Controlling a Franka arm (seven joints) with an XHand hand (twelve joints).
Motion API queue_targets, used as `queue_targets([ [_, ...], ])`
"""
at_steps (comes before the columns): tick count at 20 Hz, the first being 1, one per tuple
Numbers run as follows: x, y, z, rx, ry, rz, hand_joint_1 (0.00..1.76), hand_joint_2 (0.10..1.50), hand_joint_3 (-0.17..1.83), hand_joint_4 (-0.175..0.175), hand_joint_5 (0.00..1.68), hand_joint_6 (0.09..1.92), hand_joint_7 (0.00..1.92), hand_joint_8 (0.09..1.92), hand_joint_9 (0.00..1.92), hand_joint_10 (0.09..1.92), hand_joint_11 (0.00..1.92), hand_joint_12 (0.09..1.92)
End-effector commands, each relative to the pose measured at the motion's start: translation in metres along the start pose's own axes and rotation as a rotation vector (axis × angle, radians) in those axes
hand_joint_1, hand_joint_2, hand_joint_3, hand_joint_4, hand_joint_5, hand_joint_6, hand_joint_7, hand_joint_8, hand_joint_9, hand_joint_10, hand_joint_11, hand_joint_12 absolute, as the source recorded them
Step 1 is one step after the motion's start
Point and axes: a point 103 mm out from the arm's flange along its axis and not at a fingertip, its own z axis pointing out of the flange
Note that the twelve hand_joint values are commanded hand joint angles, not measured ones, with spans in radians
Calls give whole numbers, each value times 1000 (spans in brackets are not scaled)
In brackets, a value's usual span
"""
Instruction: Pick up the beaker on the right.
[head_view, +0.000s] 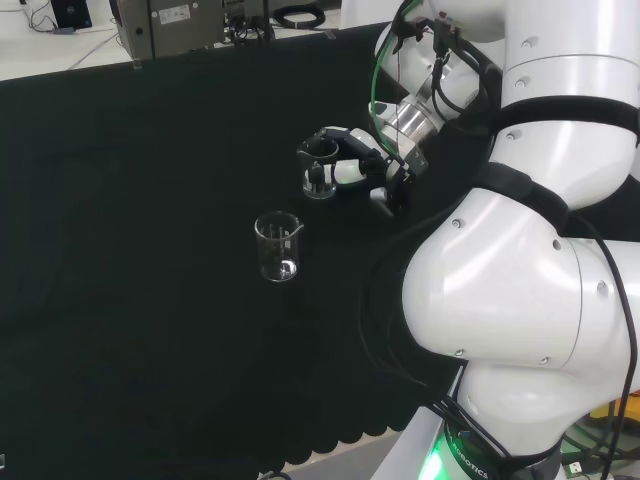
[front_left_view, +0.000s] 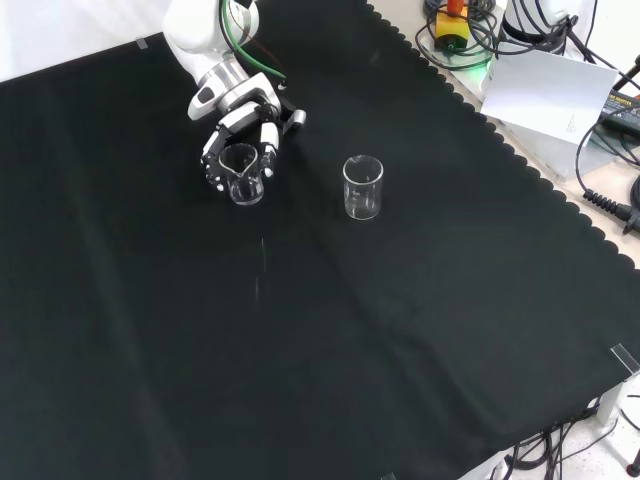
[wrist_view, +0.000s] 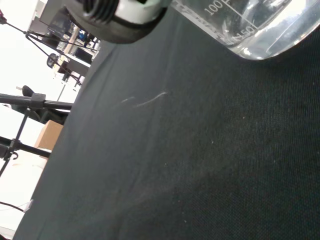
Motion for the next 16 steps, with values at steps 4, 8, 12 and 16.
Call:
queue_targets([
  [4, 7, -2, -11, -105, -91, 61, 1444, 1093, -80, -145, 776, 1186, 846, 1195, 1099, 853, 900, 954],
  [8, 16, -9, -31, -205, -115, 30, 1444, 1087, -167, -141, 1034, 869, 1092, 915, 1305, 655, 1090, 921],
  [12, 30, -16, -52, -218, -154, -12, 1422, 1045, -175, -139, 1171, 633, 1238, 670, 1481, 296, 1190, 920],
  [16, 41, -26, -66, -192, -190, -15, 1425, 1029, -175, -143, 1216, 554, 1284, 583, 1591, 87, 1232, 908],
])
